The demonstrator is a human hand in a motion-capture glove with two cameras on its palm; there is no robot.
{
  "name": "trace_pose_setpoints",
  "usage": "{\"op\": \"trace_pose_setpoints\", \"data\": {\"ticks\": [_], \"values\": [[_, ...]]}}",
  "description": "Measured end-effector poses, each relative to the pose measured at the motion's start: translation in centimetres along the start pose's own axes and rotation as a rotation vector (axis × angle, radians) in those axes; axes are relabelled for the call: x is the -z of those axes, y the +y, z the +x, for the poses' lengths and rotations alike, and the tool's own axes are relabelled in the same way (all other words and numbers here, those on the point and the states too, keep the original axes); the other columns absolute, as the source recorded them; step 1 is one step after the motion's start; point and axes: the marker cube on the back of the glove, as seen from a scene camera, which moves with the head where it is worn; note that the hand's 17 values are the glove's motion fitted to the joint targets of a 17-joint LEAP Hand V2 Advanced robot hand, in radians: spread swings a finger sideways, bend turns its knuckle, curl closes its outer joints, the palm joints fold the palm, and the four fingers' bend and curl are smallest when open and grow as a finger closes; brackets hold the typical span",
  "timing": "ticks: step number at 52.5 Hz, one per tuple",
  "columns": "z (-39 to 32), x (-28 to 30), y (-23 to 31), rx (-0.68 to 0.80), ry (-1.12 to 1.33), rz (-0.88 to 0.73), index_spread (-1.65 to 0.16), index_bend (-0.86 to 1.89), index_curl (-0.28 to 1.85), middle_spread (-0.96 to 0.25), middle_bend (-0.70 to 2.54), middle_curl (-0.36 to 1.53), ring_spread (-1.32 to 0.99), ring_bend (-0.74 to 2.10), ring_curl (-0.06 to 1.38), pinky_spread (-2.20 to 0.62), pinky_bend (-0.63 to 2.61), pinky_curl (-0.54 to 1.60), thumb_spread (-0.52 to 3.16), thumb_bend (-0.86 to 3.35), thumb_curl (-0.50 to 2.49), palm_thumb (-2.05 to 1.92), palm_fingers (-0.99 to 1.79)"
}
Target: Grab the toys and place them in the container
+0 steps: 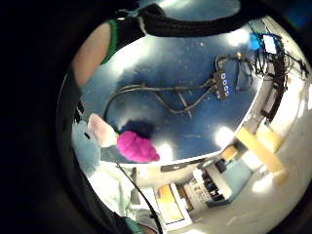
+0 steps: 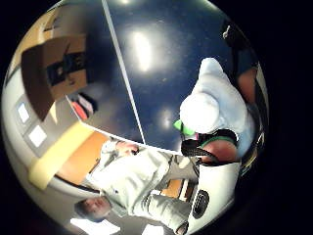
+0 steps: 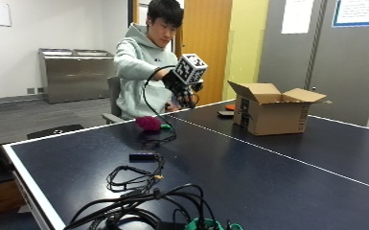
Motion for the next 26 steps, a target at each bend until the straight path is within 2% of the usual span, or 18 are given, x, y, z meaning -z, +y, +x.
{"op": "trace_pose_setpoints", "data": {"ticks": [11, 17, 22, 24, 26], "values": [[-6.5, 7.7, 5.7, 0.164, 0.044, 0.105, -0.19, 1.23, 0.72, -0.25, 0.79, 0.45, -0.07, 0.18, 0.04, 0.02, 0.6, 0.3, 1.14, 0.08, 0.65, 0.62, 0.09], [-13.7, 11.4, 9.9, 0.263, 0.1, 0.223, -0.19, 1.23, 0.73, -0.26, 0.79, 0.47, -0.08, 0.19, 0.06, 0.01, 0.6, 0.31, 1.11, 0.07, 0.68, 0.63, 0.09], [-18.7, 14.4, 11.4, 0.298, 0.087, 0.327, -0.18, 1.23, 0.74, -0.27, 0.79, 0.48, -0.09, 0.19, 0.07, 0.01, 0.61, 0.31, 1.09, 0.06, 0.7, 0.64, 0.1], [-20.4, 15.6, 11.7, 0.348, 0.072, 0.366, -0.18, 1.22, 0.75, -0.28, 0.79, 0.49, -0.1, 0.2, 0.08, 0.01, 0.6, 0.31, 1.08, 0.06, 0.71, 0.64, 0.11], [-22.0, 16.5, 12.1, 0.464, 0.061, 0.399, -0.18, 1.22, 0.75, -0.28, 0.8, 0.49, -0.11, 0.21, 0.09, 0.01, 0.6, 0.31, 1.08, 0.06, 0.72, 0.65, 0.11]]}}
